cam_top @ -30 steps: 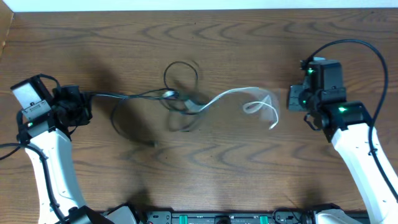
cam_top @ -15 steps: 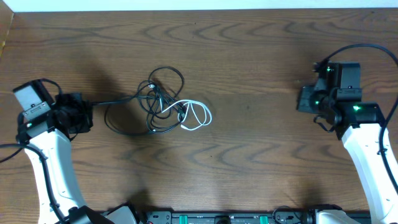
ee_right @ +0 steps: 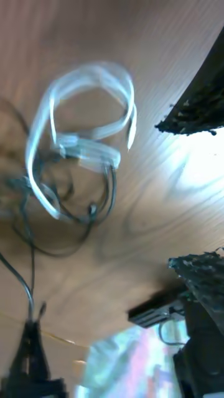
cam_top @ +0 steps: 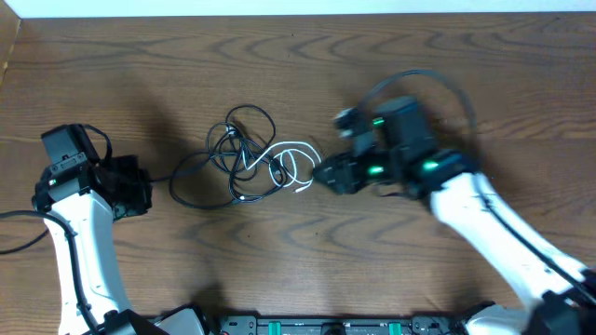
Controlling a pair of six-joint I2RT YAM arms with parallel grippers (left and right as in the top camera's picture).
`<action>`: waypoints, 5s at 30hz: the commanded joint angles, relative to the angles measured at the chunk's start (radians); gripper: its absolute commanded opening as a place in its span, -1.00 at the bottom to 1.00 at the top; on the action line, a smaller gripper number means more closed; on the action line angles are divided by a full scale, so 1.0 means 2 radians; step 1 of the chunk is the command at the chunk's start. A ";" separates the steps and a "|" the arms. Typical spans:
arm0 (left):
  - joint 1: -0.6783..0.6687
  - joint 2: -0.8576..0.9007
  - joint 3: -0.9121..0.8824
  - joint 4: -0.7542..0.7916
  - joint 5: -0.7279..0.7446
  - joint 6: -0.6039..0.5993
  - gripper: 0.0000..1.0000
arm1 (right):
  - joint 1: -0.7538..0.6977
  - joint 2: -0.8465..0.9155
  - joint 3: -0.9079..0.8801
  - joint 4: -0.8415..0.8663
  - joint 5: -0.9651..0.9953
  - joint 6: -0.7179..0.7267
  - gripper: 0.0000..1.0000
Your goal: Untangle cables
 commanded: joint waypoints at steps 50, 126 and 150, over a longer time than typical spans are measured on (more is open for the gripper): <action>-0.037 -0.007 0.001 -0.104 0.023 -0.083 -0.85 | 0.158 0.286 0.083 0.372 0.279 0.121 -0.07; -0.257 0.002 0.001 0.078 -0.280 0.177 -0.84 | -0.357 -0.216 0.114 -0.221 0.398 0.028 -0.98; -0.245 0.003 0.001 0.128 0.000 -0.146 -0.85 | -0.365 -0.120 0.109 -0.274 0.200 0.019 -0.98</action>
